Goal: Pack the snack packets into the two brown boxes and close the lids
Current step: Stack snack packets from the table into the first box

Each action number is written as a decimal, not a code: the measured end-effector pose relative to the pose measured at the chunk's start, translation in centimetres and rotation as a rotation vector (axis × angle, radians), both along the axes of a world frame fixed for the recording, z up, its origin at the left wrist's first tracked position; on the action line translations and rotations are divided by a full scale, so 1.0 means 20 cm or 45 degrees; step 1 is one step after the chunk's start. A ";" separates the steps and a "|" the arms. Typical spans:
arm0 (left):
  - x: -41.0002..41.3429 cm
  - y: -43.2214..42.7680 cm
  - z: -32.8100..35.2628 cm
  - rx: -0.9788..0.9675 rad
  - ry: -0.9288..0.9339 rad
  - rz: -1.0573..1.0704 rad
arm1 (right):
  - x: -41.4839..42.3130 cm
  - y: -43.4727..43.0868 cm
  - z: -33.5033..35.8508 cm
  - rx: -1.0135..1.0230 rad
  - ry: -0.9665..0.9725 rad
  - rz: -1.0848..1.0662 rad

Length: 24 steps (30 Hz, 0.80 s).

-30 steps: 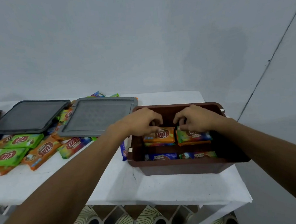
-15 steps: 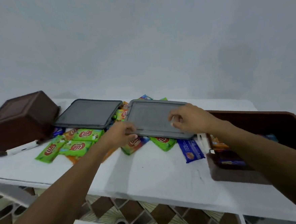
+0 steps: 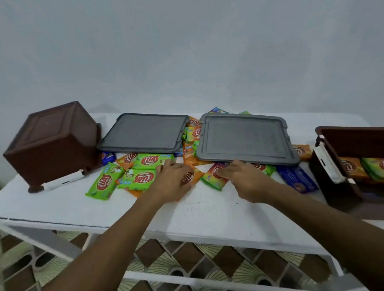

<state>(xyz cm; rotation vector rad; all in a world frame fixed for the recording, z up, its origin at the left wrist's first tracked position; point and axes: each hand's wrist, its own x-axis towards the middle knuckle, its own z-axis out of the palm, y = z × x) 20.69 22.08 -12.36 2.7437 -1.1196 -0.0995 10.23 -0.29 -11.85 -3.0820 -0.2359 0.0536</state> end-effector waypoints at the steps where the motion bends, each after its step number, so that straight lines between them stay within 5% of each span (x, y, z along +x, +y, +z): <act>1: 0.00 0.01 0.00 -0.043 0.053 -0.043 | -0.01 0.00 0.01 -0.033 0.000 0.011; 6: -0.04 0.00 0.03 -0.236 0.389 -0.173 | -0.05 0.01 0.09 -0.110 0.175 -0.028; 11: -0.04 0.00 0.04 -0.123 0.472 -0.010 | 0.00 -0.04 0.14 -0.100 0.501 0.008; 17: -0.04 -0.03 0.11 -0.054 0.452 -0.007 | -0.05 -0.10 0.14 -0.216 0.397 -0.012; 24: -0.02 -0.10 0.20 -0.211 0.898 0.059 | -0.12 -0.15 0.22 0.157 0.573 -0.210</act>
